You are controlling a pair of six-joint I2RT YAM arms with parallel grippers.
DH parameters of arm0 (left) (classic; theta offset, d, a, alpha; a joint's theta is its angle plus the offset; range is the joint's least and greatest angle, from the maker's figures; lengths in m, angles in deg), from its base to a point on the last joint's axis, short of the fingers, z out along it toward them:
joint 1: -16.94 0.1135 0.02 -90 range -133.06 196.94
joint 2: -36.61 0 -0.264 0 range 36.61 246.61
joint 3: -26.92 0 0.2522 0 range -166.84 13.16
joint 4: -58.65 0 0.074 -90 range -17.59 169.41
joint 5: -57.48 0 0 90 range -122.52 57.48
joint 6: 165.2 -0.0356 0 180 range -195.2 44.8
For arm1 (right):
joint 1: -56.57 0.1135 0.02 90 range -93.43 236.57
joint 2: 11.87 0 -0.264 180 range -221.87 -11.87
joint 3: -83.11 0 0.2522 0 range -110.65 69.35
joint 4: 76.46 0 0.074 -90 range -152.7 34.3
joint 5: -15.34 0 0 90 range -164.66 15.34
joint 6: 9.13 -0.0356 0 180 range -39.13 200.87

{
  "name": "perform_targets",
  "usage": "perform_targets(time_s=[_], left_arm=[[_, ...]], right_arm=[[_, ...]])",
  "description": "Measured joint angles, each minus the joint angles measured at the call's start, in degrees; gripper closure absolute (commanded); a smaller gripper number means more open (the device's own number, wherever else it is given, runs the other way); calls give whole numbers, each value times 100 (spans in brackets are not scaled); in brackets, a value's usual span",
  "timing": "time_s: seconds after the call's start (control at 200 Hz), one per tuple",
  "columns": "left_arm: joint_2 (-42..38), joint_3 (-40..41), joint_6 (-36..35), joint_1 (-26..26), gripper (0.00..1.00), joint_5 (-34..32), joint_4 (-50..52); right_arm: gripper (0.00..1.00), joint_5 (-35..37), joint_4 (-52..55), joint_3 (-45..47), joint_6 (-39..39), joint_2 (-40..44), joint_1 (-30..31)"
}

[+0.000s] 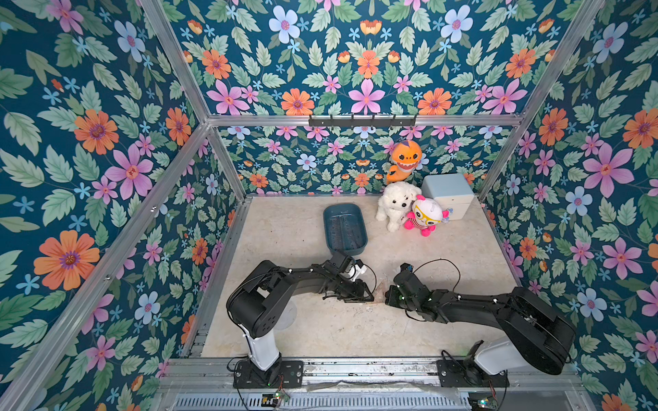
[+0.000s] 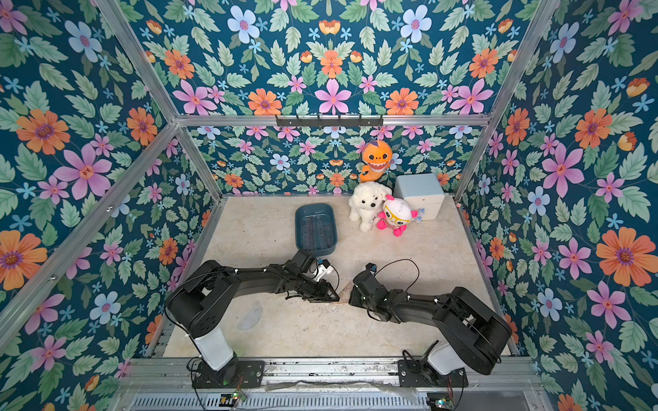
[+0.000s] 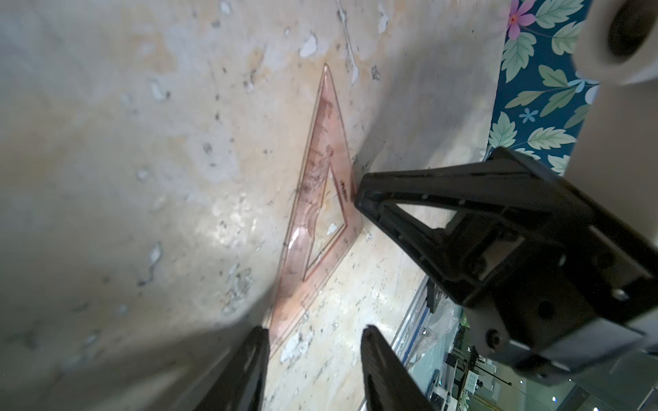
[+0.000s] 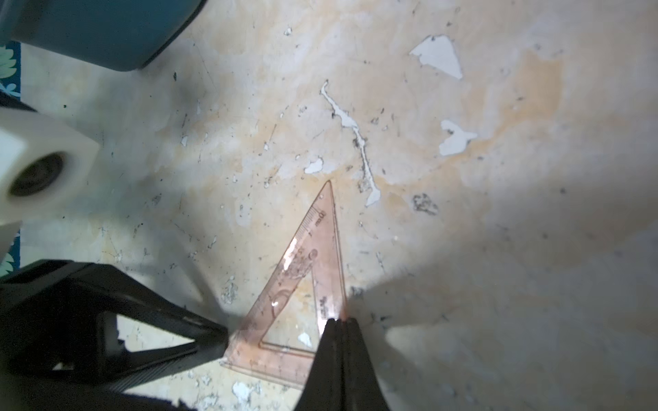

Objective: Put the scattered rulers into the storage box
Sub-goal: Pick up the ruler from the center of the board.

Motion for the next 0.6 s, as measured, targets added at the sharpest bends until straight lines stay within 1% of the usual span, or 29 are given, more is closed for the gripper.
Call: perform_targets(time_s=[0.275, 0.6], left_arm=[[-90, -63, -4, 111, 52, -151, 422], [-98, -63, -2, 116, 52, -179, 439]], right_arm=[[93, -22, 439, -20, 4, 367, 0], [93, -46, 396, -109, 24, 125, -7]])
